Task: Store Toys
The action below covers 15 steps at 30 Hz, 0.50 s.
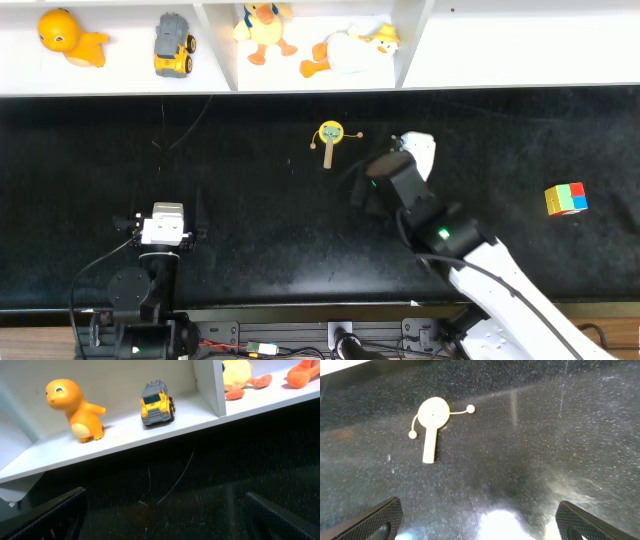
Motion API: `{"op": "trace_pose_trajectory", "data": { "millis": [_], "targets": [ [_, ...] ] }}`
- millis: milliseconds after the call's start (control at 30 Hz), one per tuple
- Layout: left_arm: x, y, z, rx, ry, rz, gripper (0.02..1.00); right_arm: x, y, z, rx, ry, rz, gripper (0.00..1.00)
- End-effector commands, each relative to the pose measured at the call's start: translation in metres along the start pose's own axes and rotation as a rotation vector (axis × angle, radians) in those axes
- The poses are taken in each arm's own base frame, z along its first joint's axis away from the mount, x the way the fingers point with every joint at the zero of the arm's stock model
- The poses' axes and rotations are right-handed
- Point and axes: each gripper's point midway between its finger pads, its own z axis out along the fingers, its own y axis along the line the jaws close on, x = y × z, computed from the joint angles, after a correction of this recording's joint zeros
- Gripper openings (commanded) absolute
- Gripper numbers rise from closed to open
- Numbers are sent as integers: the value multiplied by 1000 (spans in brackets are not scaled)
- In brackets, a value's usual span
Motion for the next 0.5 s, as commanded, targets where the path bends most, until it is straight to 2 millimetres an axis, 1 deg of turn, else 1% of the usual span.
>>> {"op": "trace_pose_trajectory", "data": {
  "millis": [33,133,267,500],
  "targets": [
    [1,0,0,-8,-5,-10,998,-20,30,4,-38,9,17,996],
    [1,0,0,-8,-5,-10,998,-22,42,15,-30,61,6,993],
    [1,0,0,-8,-5,-10,998,-16,52,27,-10,140,-9,996],
    [1,0,0,-8,-5,-10,998,-6,69,42,27,162,-93,996]
  ]
}}
